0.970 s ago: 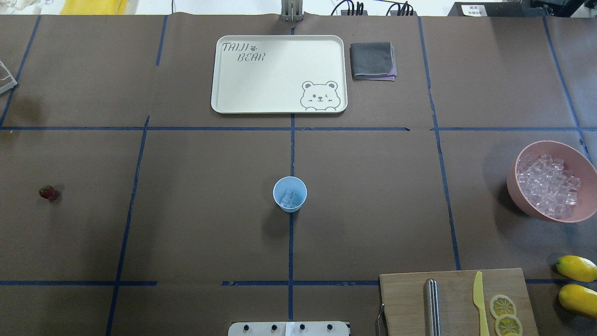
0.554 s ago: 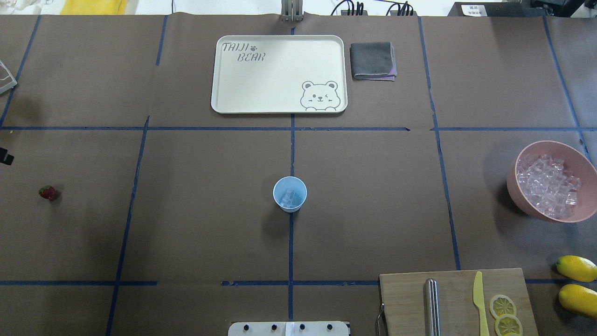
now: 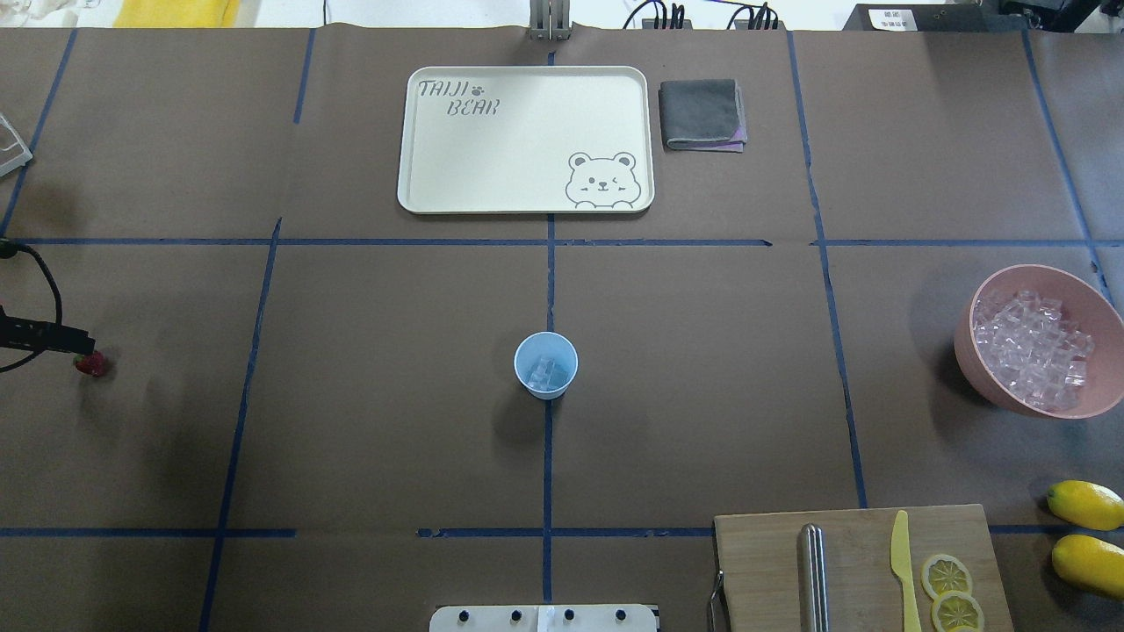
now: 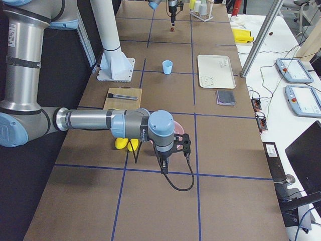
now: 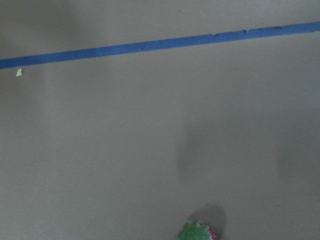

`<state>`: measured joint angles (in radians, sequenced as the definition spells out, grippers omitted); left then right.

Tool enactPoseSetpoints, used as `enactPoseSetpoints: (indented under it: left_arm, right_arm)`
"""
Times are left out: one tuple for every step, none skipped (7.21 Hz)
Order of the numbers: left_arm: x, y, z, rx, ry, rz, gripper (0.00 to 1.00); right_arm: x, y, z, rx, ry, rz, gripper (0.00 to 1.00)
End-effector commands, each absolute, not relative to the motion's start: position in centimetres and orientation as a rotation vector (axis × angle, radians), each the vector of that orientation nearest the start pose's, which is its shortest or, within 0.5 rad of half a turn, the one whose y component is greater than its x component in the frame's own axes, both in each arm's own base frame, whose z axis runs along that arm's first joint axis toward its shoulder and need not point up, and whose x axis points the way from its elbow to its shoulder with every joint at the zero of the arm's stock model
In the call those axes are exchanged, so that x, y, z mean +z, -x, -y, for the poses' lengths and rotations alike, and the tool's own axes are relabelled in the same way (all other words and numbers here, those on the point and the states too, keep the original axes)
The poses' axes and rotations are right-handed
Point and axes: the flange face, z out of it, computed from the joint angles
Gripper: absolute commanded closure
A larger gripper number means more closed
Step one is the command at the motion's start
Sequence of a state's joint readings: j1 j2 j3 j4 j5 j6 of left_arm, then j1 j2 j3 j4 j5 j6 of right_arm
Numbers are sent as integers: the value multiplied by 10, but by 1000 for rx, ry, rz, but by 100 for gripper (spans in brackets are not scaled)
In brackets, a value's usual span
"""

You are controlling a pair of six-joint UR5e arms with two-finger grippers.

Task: Put ice and strawberries in cup
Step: 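Lower the left gripper onto the red strawberry and grasp it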

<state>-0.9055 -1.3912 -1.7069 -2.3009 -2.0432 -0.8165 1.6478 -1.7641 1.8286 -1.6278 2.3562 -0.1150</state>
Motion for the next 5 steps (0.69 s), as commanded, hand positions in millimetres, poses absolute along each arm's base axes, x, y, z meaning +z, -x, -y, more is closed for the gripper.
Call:
enactPoseSetpoints:
  left_arm:
    - [611,-229,394,33,-185,-804,0]
    - [610,-235,391,43,-181,-808,0]
    - [610,-235,392,43,-181,-808,9]
    - [615,-237,394,46,-175,-800,14]
    - [619,-237,394,50,-173,-796,15]
  right_arm:
    - [625,-94,404,-39,-81,781,0]
    - [624,-94,404,-39,-82,781,0]
    - [624,-94,404,-39,-82,781,0]
    - [625,-94,404,-40,-82,781,0]
    - [625,-94,403,-40,-80,781,0]
